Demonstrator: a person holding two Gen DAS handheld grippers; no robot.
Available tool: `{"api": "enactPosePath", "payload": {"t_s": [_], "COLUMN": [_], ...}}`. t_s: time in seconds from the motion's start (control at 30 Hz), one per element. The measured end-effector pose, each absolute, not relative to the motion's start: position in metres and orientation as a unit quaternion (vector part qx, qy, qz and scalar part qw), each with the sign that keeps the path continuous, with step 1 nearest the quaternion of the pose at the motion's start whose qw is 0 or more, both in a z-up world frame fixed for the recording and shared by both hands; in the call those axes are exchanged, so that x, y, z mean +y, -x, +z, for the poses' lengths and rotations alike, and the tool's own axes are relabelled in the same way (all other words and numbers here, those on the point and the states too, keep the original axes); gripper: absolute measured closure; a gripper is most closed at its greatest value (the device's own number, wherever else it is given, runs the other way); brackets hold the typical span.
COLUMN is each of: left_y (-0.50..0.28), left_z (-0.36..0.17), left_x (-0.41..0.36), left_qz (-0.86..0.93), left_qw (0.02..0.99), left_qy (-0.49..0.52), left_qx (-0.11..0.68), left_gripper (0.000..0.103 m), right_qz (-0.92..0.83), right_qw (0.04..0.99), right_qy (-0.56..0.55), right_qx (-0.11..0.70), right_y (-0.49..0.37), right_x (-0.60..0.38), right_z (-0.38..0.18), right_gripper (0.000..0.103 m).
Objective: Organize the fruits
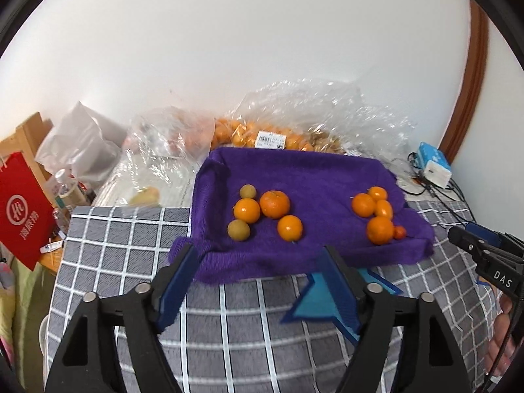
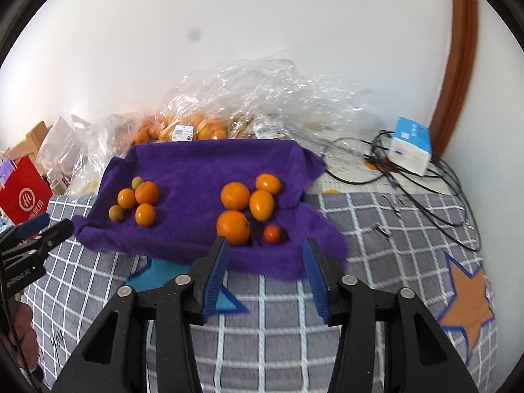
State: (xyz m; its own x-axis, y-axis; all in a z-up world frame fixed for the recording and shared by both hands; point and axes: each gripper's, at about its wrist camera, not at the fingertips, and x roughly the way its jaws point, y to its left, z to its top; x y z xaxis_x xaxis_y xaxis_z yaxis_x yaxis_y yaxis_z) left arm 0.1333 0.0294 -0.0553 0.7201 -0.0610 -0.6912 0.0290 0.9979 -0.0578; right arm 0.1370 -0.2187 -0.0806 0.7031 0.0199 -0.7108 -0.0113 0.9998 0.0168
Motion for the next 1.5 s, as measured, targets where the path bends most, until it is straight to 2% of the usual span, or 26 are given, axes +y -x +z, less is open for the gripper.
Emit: {"api": "enactPosePath", "payload": {"t_s": [0.1, 0.3, 0.37, 0.7, 1.5], "left_y": [-0.109, -0.073, -0.063, -0.026, -0.017], "left_z": [-0.045, -0.028, -0.024, -0.011, -0.011], "left_x": [0.024, 0.015, 0.012, -0.002, -0.009], "left_qz": [-0.024, -0.024, -0.023, -0.023, -0.024], "left_qw": [0.933, 0.941, 0.943, 0.952, 0.952], "left_qy": [0.019, 0.013, 0.012, 0.001, 0.003], "left_qx": [0.358, 0.336, 0.331, 0.305, 0.305], "left_gripper": [0.020, 0.011, 0.008, 0.007, 0.007], "right_qz": [0.006, 0.008, 0.000, -0.016, -0.028], "right_qw": [0.930, 0.943, 0.944, 0.949, 0.951], "right_qy": [-0.006, -0.004, -0.002, -0.010, -0.011], "right_qx": [0.366, 0.333, 0.330, 0.315, 0.309], "right_y": [-0.113, -0.070, -0.058, -0.015, -0.003], "right_x": [-0.221, -0.223, -0.223, -0.233, -0.242], "right_z": [-0.074, -0.062, -0.059, -0.051, -0.052], "right_gripper": [0.032, 0.013, 0.009, 0.008, 0.008]}}
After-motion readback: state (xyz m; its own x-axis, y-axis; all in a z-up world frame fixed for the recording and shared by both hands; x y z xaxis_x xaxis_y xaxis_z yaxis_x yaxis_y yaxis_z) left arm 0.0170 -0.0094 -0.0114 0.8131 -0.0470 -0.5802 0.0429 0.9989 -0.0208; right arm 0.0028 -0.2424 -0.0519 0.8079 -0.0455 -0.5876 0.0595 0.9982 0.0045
